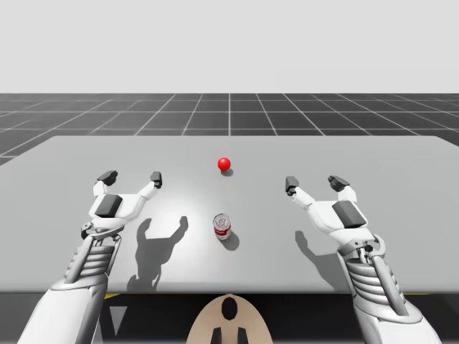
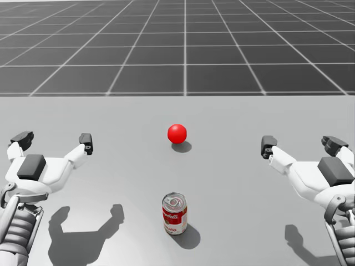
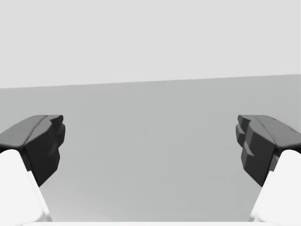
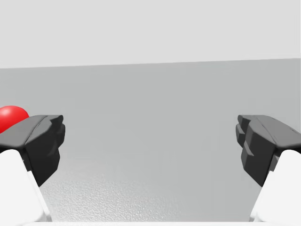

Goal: Watch the red light. When it turns green, pick up the object.

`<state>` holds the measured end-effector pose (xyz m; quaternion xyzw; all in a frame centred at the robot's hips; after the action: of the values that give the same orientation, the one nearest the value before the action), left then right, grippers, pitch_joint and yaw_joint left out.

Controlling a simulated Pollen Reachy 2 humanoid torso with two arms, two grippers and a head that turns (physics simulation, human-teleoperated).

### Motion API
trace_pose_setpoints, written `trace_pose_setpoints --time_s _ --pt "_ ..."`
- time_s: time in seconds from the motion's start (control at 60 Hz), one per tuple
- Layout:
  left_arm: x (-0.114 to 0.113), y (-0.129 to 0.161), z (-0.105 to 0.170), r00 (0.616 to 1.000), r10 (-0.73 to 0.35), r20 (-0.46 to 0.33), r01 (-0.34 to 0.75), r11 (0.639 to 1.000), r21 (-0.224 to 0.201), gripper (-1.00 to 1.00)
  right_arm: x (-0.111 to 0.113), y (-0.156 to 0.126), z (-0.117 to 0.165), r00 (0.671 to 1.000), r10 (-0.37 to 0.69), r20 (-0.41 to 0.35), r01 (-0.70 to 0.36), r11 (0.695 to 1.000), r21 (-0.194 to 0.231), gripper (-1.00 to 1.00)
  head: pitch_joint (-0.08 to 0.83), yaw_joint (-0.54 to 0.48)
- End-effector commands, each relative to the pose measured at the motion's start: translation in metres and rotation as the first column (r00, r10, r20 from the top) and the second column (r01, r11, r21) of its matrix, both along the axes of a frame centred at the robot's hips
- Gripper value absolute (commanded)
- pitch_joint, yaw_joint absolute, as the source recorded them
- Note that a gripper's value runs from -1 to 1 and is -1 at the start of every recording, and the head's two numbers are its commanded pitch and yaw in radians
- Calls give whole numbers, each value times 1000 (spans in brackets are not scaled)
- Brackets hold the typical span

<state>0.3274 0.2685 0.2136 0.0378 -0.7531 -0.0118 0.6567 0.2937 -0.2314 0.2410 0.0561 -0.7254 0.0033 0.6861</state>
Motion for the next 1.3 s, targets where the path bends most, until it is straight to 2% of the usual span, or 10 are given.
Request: trace_pose_setpoints --time_s 0.017,1.3 --pt "0 0 0 1000 2 2 -2 1000 7 -1000 -1 3 -2 1000 4 -4 -4 1000 13 -1000 444 30" --pt "0 -2 -2 1000 0 1 0 1000 17 -1000 -1 6 -4 1000 12 -6 -12 1000 -8 -1000 441 30"
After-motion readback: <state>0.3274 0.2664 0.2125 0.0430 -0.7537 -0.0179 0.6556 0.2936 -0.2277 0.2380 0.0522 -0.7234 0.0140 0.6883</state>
